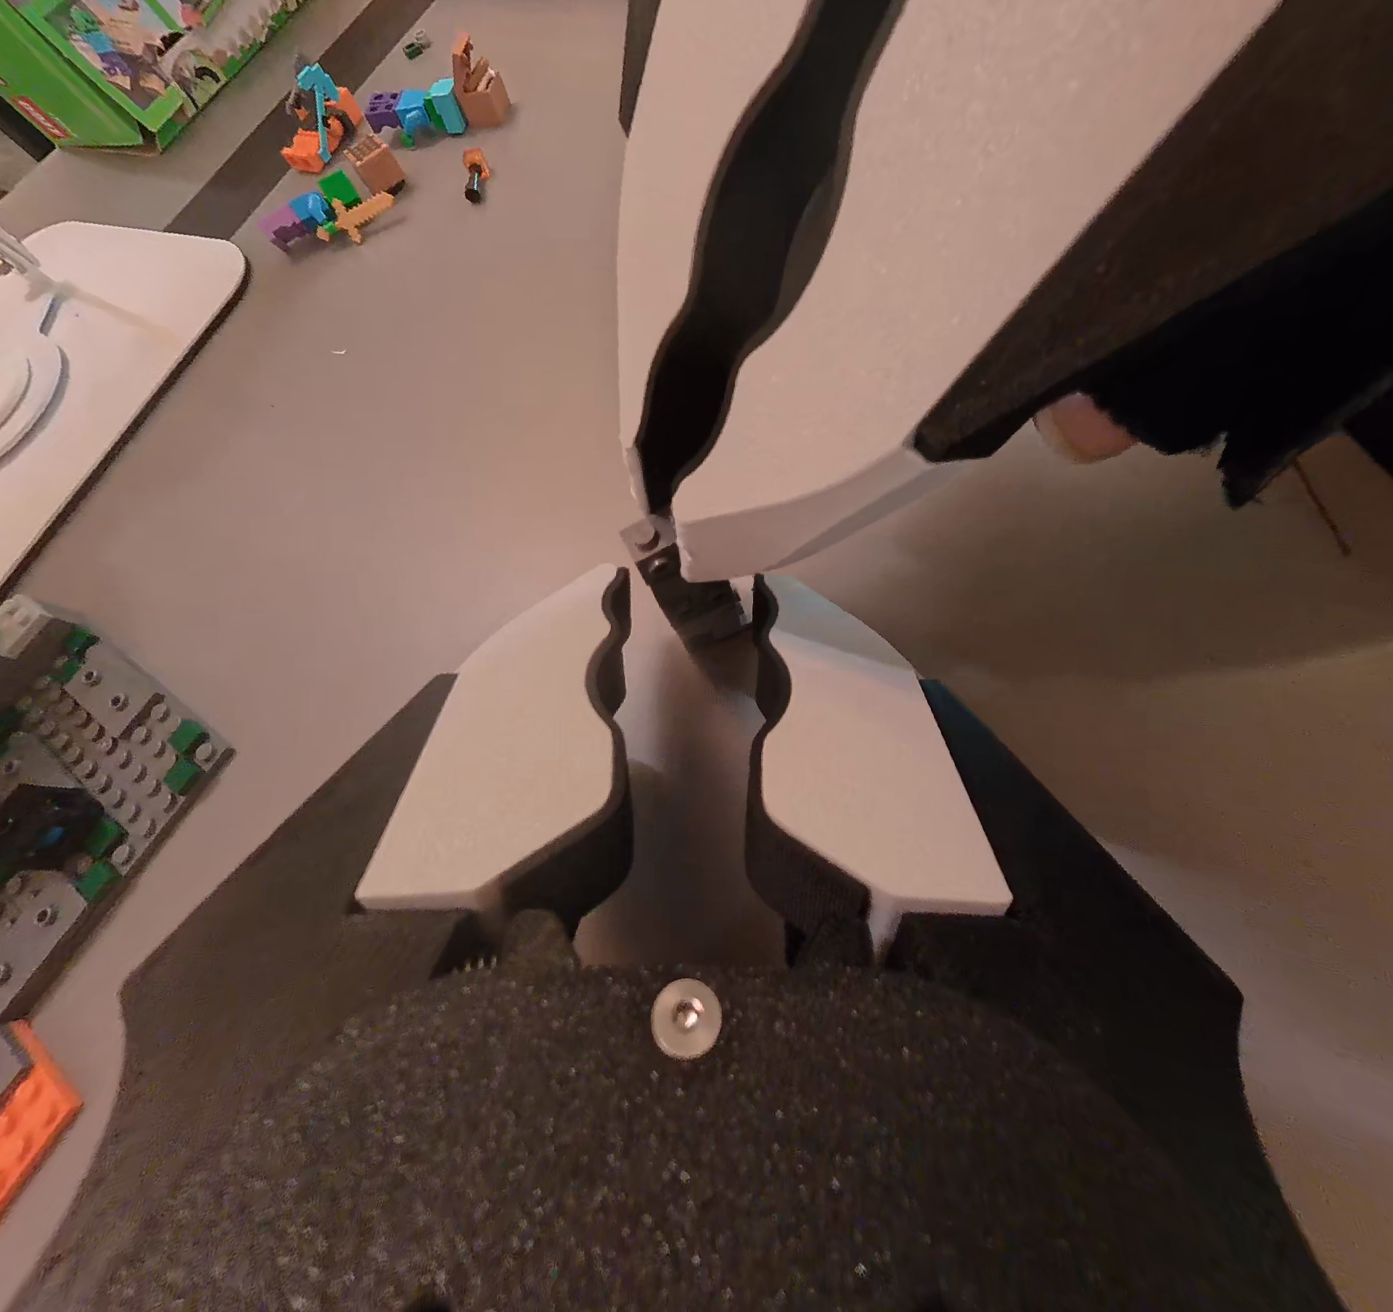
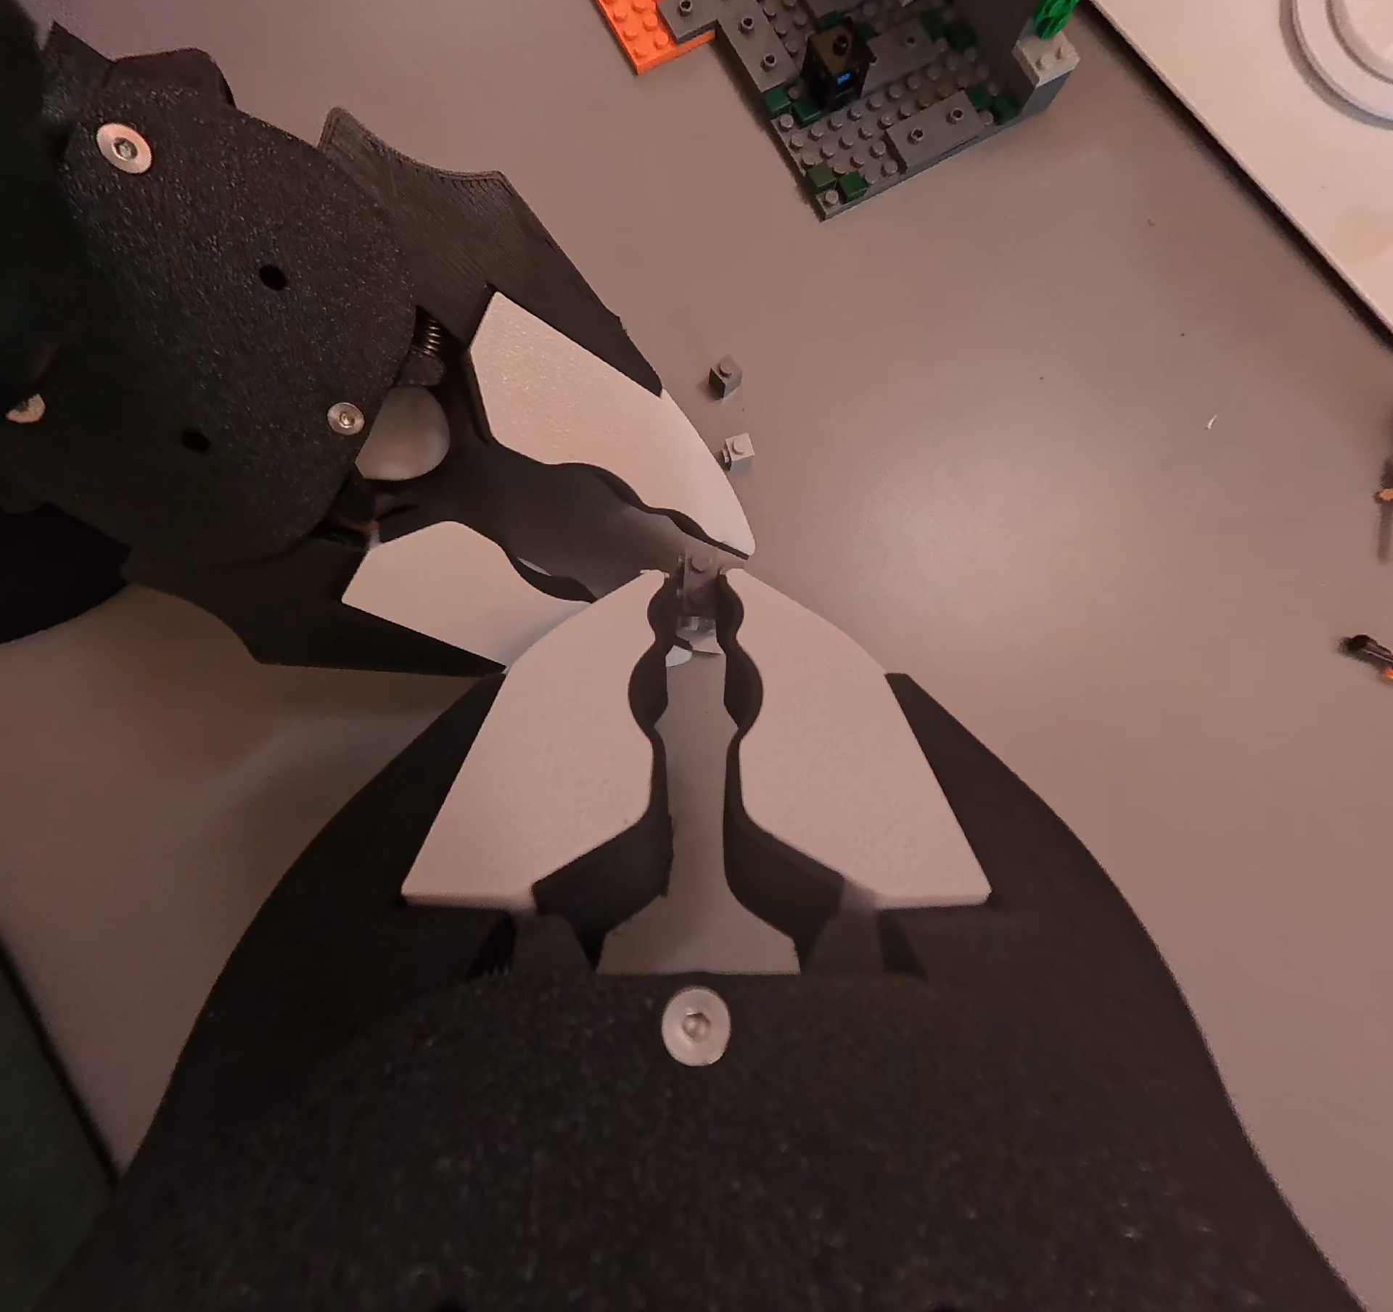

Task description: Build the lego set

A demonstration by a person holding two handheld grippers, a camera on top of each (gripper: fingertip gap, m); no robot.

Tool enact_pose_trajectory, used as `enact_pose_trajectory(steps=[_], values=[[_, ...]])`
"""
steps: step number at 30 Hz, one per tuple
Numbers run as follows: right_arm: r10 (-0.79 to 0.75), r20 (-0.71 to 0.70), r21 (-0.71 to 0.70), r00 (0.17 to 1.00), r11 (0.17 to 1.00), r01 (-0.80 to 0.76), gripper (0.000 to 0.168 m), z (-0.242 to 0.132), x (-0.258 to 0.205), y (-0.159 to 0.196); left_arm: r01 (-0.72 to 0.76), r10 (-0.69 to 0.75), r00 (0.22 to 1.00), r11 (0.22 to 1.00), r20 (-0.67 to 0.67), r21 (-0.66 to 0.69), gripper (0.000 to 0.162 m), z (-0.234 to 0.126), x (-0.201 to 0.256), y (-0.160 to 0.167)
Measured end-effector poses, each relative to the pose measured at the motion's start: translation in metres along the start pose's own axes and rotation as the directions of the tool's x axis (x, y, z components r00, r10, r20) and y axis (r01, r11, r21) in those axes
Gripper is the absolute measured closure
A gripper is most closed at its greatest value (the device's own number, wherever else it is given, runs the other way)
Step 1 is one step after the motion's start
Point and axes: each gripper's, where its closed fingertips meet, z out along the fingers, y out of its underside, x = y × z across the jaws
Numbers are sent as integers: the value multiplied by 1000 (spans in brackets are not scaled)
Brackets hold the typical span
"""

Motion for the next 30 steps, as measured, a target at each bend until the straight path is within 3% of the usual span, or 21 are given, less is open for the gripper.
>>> enact_pose_trajectory(steps=[26, 30], values=[[4, 72, 61, 997, 998, -8, 149, -9, 0, 0, 6, -6, 1000, 1000, 13, 7, 137, 0, -3, -2], [-83, 123, 124, 989, 990, 68, 148, -17, 4, -1, 9, -9, 1000, 1000, 8, 6, 139, 0, -4, -1]])
